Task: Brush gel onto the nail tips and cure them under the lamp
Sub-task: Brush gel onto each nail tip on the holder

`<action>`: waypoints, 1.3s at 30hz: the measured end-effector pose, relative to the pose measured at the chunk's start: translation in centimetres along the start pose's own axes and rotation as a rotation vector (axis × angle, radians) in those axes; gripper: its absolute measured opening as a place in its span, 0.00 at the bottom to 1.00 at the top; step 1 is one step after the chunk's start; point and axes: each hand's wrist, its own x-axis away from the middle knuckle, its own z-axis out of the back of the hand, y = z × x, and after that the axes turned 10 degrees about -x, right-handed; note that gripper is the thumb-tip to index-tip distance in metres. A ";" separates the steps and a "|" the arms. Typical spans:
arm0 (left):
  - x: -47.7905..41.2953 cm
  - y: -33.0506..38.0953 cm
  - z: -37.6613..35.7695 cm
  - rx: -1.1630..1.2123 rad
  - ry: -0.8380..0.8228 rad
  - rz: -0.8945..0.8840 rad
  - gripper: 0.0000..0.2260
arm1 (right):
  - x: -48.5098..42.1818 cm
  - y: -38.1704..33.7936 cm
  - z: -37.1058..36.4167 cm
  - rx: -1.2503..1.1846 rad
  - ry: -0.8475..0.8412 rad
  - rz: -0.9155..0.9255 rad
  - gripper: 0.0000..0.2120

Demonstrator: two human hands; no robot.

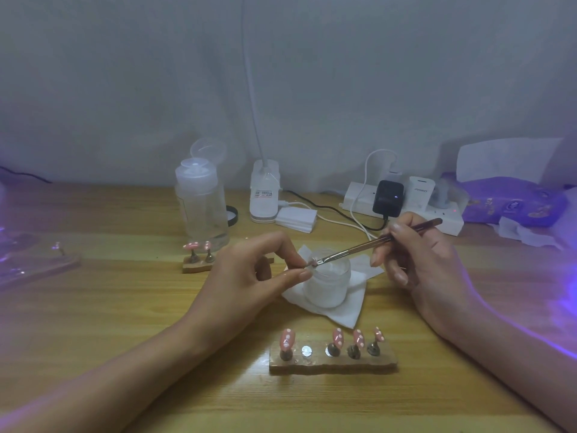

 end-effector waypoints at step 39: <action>-0.1 -0.1 -0.2 -0.023 0.020 -0.044 0.08 | 0.4 -0.4 -0.5 -0.139 0.049 -0.074 0.10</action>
